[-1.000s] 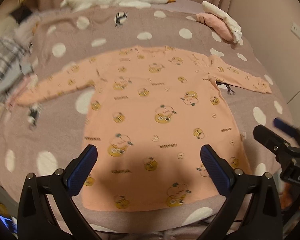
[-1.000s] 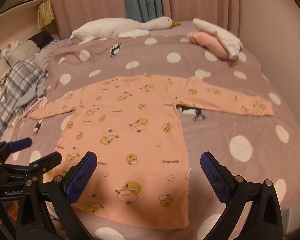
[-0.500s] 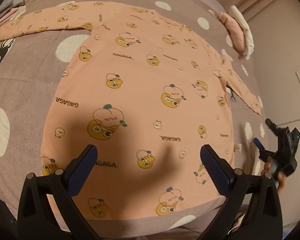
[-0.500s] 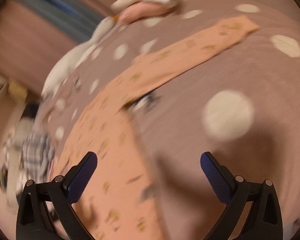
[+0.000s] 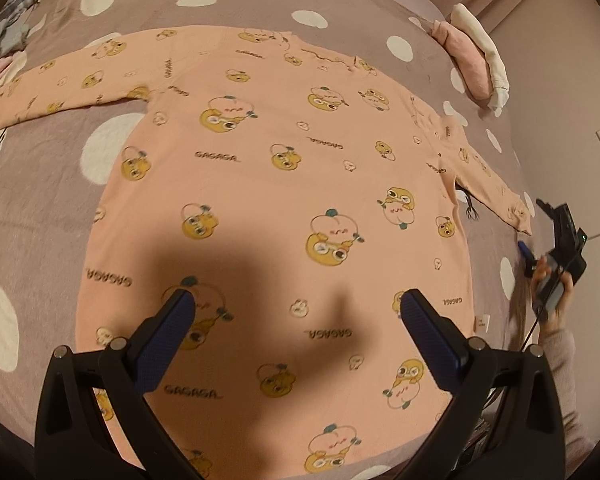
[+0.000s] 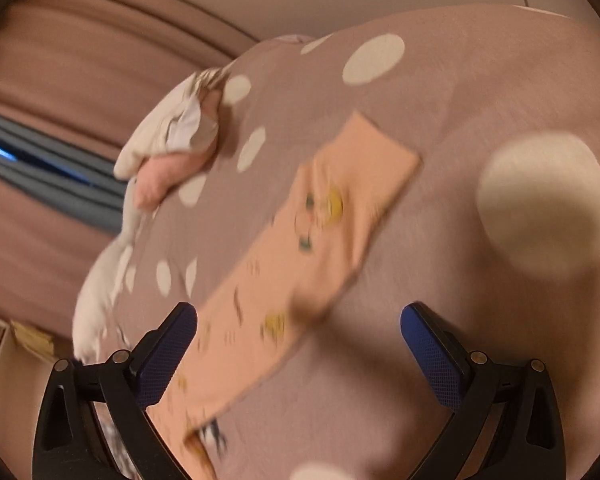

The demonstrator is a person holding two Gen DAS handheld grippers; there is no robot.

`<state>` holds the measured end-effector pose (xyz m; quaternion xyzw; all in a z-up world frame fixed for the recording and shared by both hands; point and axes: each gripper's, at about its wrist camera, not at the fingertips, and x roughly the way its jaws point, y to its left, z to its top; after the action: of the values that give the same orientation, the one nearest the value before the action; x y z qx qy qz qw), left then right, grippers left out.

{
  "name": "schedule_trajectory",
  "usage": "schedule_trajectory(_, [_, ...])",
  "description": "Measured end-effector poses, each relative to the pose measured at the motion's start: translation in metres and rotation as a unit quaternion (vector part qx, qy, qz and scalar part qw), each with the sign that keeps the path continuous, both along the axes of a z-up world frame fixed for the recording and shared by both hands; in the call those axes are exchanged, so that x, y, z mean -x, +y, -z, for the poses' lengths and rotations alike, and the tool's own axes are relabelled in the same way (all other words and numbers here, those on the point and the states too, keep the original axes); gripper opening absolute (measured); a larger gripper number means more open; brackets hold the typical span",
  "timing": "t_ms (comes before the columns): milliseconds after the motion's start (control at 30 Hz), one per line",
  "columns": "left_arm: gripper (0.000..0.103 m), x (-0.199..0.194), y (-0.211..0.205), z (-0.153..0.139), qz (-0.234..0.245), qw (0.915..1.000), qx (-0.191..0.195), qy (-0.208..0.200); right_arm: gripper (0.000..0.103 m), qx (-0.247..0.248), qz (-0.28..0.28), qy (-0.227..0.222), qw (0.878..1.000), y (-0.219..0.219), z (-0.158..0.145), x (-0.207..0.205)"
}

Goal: Fold small clothes
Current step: 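Grasp the cuff of a peach shirt sleeve with the right gripper, then fold the held sleeve across the shirt body with the right gripper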

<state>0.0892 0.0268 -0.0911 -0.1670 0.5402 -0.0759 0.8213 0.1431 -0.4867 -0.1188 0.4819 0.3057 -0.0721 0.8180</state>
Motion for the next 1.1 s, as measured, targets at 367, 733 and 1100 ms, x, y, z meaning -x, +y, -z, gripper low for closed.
schedule_trajectory(367, [0.103,-0.014,-0.01,0.001,0.009,0.9999,-0.009,0.001,0.012,-0.028,0.039,0.006,0.999,-0.037,0.019,-0.026])
schedule_trajectory(733, [0.103,0.0,0.013,-0.009,-0.012,0.9998,0.005,-0.017,0.009,0.146,-0.076,-0.037,0.986,0.049,-0.096,-0.034])
schedule_trajectory(1100, [0.103,0.033,0.067,-0.014,-0.065,0.9971,0.027,-0.031,0.009,0.276,-0.207,-0.082,0.935,0.234,-0.173,-0.073])
